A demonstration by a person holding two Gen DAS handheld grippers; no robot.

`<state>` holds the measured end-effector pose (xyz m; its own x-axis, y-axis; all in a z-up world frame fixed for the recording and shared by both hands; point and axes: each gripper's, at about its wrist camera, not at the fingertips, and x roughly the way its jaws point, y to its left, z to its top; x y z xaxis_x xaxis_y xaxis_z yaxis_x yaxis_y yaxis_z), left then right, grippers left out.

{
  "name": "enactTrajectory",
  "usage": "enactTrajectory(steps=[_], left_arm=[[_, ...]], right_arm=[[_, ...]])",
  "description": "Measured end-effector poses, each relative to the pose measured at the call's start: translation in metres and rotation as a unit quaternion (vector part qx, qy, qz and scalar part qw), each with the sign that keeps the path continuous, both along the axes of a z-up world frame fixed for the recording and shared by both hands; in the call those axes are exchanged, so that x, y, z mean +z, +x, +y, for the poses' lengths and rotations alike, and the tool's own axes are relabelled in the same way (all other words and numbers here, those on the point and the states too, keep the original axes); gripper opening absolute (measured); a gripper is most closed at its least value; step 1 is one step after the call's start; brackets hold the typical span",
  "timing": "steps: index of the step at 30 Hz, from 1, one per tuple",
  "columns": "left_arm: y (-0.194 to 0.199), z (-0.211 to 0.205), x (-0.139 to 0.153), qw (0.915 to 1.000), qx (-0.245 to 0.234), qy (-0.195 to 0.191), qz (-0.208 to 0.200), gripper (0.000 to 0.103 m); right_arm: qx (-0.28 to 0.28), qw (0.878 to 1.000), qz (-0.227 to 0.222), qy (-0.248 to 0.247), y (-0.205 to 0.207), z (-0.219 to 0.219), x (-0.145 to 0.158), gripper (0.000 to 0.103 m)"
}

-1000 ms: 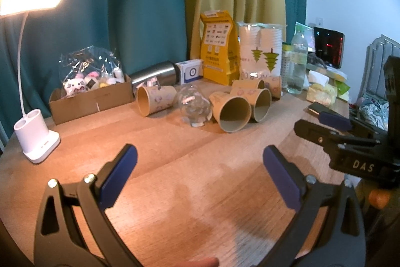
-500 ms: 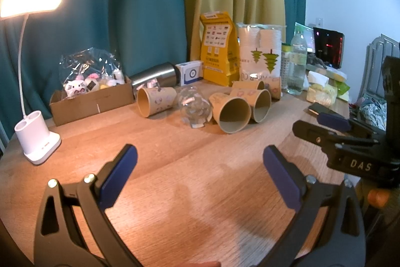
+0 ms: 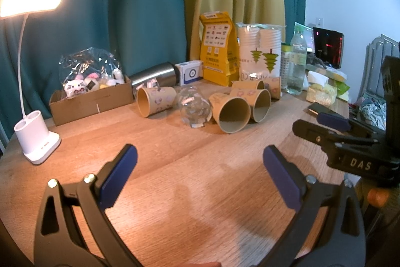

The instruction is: Flip cup upside down

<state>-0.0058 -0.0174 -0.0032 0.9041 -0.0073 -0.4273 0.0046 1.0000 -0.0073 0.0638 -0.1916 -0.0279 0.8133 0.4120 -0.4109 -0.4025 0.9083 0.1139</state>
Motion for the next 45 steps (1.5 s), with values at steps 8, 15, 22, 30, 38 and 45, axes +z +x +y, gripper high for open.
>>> enactTrajectory(steps=[8, 15, 22, 30, 38, 45], left_arm=[[0.000, 0.000, 0.001, 1.0000, 0.000, 0.000, 0.000, 0.102], [0.000, -0.001, 0.001, 1.0000, 0.000, 0.000, 0.000, 0.102], [0.000, -0.002, 0.002, 1.0000, -0.002, 0.001, 0.000, 0.102], [0.000, -0.003, 0.002, 1.0000, -0.002, 0.001, 0.000, 0.102], [0.000, -0.006, 0.002, 1.0000, -0.005, 0.002, 0.000, 0.102], [0.008, -0.014, -0.001, 0.9995, -0.014, 0.014, 0.025, 0.102]], right_arm=[[0.000, 1.000, 0.000, 0.000, 0.000, 0.000, 0.000, 0.080], [0.000, 1.000, 0.000, 0.001, 0.000, 0.000, 0.001, 0.080], [0.000, 1.000, 0.000, 0.001, -0.001, -0.001, 0.000, 0.080], [0.000, 1.000, 0.001, 0.001, 0.000, -0.001, 0.000, 0.080], [0.000, 1.000, 0.002, 0.004, 0.000, 0.002, 0.001, 0.080], [0.006, 0.999, 0.018, 0.026, 0.010, -0.009, -0.005, 0.080]])
